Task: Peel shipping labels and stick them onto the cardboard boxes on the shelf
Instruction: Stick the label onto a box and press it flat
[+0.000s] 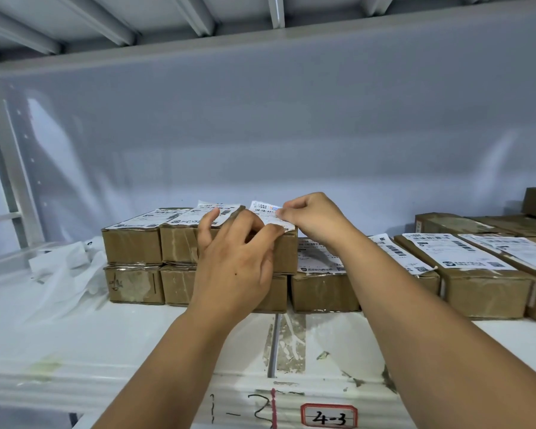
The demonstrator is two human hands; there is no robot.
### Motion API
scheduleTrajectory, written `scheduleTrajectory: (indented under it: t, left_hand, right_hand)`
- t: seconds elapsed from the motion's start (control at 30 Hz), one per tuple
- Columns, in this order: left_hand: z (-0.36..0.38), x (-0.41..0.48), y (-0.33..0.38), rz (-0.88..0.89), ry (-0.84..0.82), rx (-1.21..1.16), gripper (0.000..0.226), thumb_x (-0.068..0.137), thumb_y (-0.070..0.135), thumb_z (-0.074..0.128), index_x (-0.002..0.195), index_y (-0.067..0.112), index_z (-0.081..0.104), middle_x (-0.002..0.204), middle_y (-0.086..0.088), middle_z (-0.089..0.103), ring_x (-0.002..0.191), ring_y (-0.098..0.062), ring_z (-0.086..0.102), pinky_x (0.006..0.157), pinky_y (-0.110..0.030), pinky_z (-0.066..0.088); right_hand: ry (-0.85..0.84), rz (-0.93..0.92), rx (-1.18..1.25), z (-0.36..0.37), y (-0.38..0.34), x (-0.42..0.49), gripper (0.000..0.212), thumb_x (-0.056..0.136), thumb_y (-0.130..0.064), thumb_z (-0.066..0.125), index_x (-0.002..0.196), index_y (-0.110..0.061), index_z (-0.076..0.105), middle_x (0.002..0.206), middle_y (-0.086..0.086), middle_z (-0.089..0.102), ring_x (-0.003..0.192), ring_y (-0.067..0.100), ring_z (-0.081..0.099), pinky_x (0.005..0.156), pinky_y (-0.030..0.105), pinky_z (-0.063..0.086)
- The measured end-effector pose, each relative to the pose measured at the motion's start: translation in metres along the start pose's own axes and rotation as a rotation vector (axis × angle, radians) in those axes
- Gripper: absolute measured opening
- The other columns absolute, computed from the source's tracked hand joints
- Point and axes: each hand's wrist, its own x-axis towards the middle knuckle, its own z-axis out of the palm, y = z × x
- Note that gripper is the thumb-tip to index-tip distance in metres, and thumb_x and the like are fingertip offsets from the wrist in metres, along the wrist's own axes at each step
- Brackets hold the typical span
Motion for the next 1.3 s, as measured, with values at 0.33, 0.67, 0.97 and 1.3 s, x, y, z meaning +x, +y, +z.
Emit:
scheduleTrajectory:
  t: [0.33, 0.67, 0.97, 1.3]
  left_hand:
    - [-0.004, 0.001, 0.002, -0.051, -0.01, 0.02, 0.032, 0.078, 0.017, 0.048, 0.098, 0.027, 0.07, 0.083, 0.005, 0.055, 0.08, -0.018, 0.049, 0.092, -0.039, 0.026]
    - [-0.002, -0.001, -0.005, 0.04, -0.12, -0.005, 0.038, 0.087, 0.045, 0.045, 0.116, 0.029, 0.063, 0.092, -0.003, 0.048, 0.087, -0.019, 0.037, 0.081, -0.03, 0.034]
    - [0.0, -0.001, -0.005, 0.043, -0.096, -0.004, 0.033, 0.088, 0.039, 0.045, 0.115, 0.029, 0.06, 0.092, -0.002, 0.047, 0.087, -0.019, 0.036, 0.071, -0.034, 0.045]
    - [0.0, 0.0, -0.002, 0.04, -0.085, -0.033, 0.033, 0.086, 0.034, 0.047, 0.113, 0.026, 0.064, 0.09, -0.003, 0.047, 0.086, -0.018, 0.036, 0.069, -0.034, 0.045]
  right_hand:
    - [0.099, 0.038, 0.001, 0.001, 0.005, 0.0, 0.025, 0.089, -0.015, 0.05, 0.097, -0.006, 0.073, 0.056, -0.003, 0.057, 0.052, 0.009, 0.045, 0.055, 0.022, 0.038]
    - [0.116, -0.031, -0.227, 0.002, 0.01, 0.008, 0.029, 0.091, -0.016, 0.048, 0.108, -0.013, 0.071, 0.118, 0.004, 0.066, 0.111, 0.022, 0.056, 0.095, 0.032, 0.046]
    - [0.053, -0.206, -0.14, 0.001, 0.004, 0.003, 0.017, 0.089, -0.022, 0.06, 0.098, -0.028, 0.072, 0.105, -0.011, 0.068, 0.105, 0.007, 0.057, 0.093, 0.026, 0.045]
    - [-0.031, -0.027, -0.111, 0.0, 0.008, 0.008, 0.038, 0.094, -0.019, 0.042, 0.128, -0.025, 0.057, 0.136, -0.008, 0.054, 0.126, 0.013, 0.046, 0.106, 0.029, 0.036]
